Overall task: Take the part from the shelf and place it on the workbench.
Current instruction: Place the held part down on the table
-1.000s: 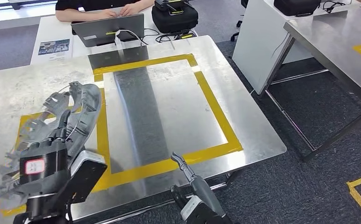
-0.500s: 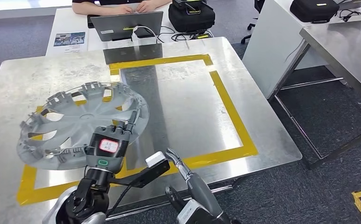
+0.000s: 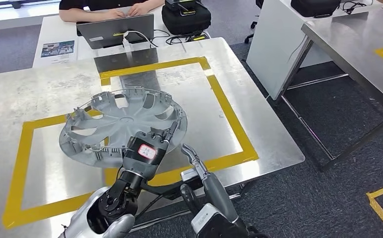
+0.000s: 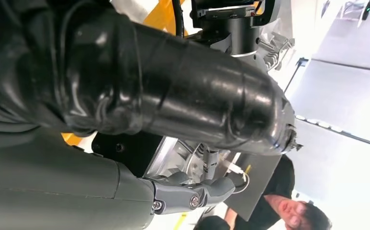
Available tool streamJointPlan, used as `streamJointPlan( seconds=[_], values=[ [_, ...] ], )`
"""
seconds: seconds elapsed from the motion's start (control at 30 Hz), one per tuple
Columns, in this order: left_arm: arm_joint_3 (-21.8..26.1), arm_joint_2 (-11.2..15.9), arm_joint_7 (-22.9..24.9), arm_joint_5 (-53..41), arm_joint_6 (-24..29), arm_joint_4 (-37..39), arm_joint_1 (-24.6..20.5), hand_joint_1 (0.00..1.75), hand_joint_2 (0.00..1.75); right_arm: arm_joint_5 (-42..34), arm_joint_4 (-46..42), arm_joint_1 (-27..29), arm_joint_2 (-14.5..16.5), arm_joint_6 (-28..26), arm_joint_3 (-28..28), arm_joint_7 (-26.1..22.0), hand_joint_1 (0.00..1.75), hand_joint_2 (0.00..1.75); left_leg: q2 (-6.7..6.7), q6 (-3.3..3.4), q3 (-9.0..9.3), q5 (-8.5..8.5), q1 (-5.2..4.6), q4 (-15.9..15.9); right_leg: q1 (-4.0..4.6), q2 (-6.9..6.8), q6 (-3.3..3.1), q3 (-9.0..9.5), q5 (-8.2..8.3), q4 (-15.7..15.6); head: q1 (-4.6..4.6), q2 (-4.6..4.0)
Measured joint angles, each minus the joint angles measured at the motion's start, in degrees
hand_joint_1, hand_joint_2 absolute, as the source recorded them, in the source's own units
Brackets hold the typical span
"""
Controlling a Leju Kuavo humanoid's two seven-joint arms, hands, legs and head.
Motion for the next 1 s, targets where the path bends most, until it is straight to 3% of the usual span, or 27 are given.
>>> streamJointPlan(
  seconds=[0.07,0.17,0.23,0.33,0.4,0.43,0.53,0.6,0.73,0.8,0.87,0.9,0.93,1.0],
  values=[
    [-0.5,-0.6,-0.7,1.0,0.4,0.9,-0.9,1.75,1.75,-0.3,-0.3,0.1,0.0,0.2,-0.4,-0.3,0.0,0.0,-0.04,0.43,2.83,1.07,-0.11,-4.9,0.13,0.03,0.72,-0.49,-0.55,1.1,-0.32,0.0],
    [-1.2,-1.5,-1.7,2.7,1.2,2.2,-2.1,1.75,1.75,-1.1,-1.0,0.3,0.0,0.6,-1.0,-1.1,0.0,0.0,-0.31,1.25,3.2,1.1,-0.33,-5.6,0.03,-0.06,1.61,-1.05,-0.64,1.5,0.04,0.0],
    [-1.7,-2.3,-1.9,4.0,2.0,3.3,-2.9,1.75,1.75,-1.5,-1.4,0.2,0.0,0.8,-1.4,-1.3,0.0,0.0,-0.32,1.76,3.26,1.32,-0.14,-5.8,-0.14,-0.14,2.25,-2.07,-1.82,3.2,0.4,0.0],
    [-2.9,-2.9,-2.0,5.1,2.8,5.2,-4.0,1.75,1.75,-1.6,-2.0,0.1,0.0,1.1,-1.9,-1.4,0.0,0.0,-0.23,2.21,3.23,1.41,-0.06,-5.9,-0.52,-0.21,3.18,-6.67,-6.16,12.6,1.58,0.0],
    [-3.4,-3.0,-1.9,5.8,3.2,6.4,-4.3,1.75,1.75,-1.8,-2.1,0.1,0.0,1.4,-2.1,-1.4,0.0,0.0,-0.17,2.24,3.19,1.38,-0.13,-5.9,-0.71,-0.23,3.39,-8.97,-6.84,16.9,2.02,0.0],
    [-3.6,-3.0,-1.9,6.2,3.5,7.0,-4.5,1.75,1.75,-2.0,-2.1,0.2,0.0,1.6,-2.2,-1.3,0.0,0.0,-0.19,2.24,3.19,1.37,-0.16,-5.9,-0.76,-0.23,3.32,-8.75,-5.71,16.1,2.21,0.0],
    [-4.0,-3.6,-1.9,7.5,4.6,8.9,-5.1,1.75,1.75,-2.4,-2.1,0.1,-0.1,2.0,-2.8,-1.2,0.0,0.0,-0.39,2.1,3.16,1.39,-0.3,-5.9,-0.63,-0.23,2.53,-3.98,-0.78,5.5,2.78,0.0],
    [-4.1,-3.9,-2.1,8.0,5.2,10.0,-5.5,1.75,1.75,-2.6,-2.1,0.0,-0.1,2.2,-3.2,-1.3,0.0,0.0,-0.44,1.62,2.97,1.56,-0.34,-6.0,-0.27,-0.21,1.88,-1.91,-0.03,1.6,2.91,0.0],
    [-4.1,-4.5,-2.9,8.9,6.1,11.6,-6.0,1.75,1.75,-2.9,-2.1,-0.1,-0.1,2.4,-3.4,-1.3,0.0,0.0,-0.26,0.4,2.54,1.17,-0.26,-5.8,-0.3,-0.13,0.72,-1.0,0.62,0.1,2.63,0.0],
    [-4.2,-4.6,-3.4,9.6,6.6,12.5,-6.3,1.75,1.75,-3.5,-2.0,-0.3,-0.1,2.5,-3.4,-1.4,0.0,0.0,-0.17,0.22,0.17,-1.52,-0.28,-1.1,-0.45,-0.18,0.24,-0.64,0.91,-0.5,1.9,0.0],
    [-4.4,-4.7,-3.6,10.1,7.0,13.4,-6.5,1.75,1.75,-4.5,-1.8,-0.4,-0.1,2.5,-3.5,-1.4,0.0,0.0,-0.17,0.13,-3.26,-4.39,-0.28,6.2,-0.36,-0.18,-0.06,-0.69,0.87,-0.5,1.13,0.0],
    [-4.6,-4.8,-3.7,10.3,7.2,13.9,-6.5,1.75,1.75,-5.0,-1.6,-0.4,-0.2,2.5,-3.5,-1.4,0.0,0.0,-0.17,0.09,-4.22,-4.67,-0.28,8.1,-0.33,-0.16,-0.1,-0.7,0.82,-0.4,0.85,0.0],
    [-4.8,-4.9,-3.6,10.5,7.3,14.4,-6.5,1.75,1.75,-5.2,-1.4,-0.4,-0.2,2.5,-3.5,-1.4,0.0,0.0,-0.16,0.08,-4.16,-3.93,-0.28,8.0,-0.31,-0.1,-0.11,-0.72,0.75,-0.3,0.57,0.0],
    [-5.1,-5.1,-3.6,10.7,7.5,15.1,-6.6,1.75,1.75,-5.3,-1.0,-0.4,-0.3,2.5,-3.6,-1.3,0.0,0.0,-0.1,0.27,-1.08,-0.67,-0.27,2.0,-0.31,0.04,0.09,-0.76,0.44,0.3,0.02,0.0]
  ],
)
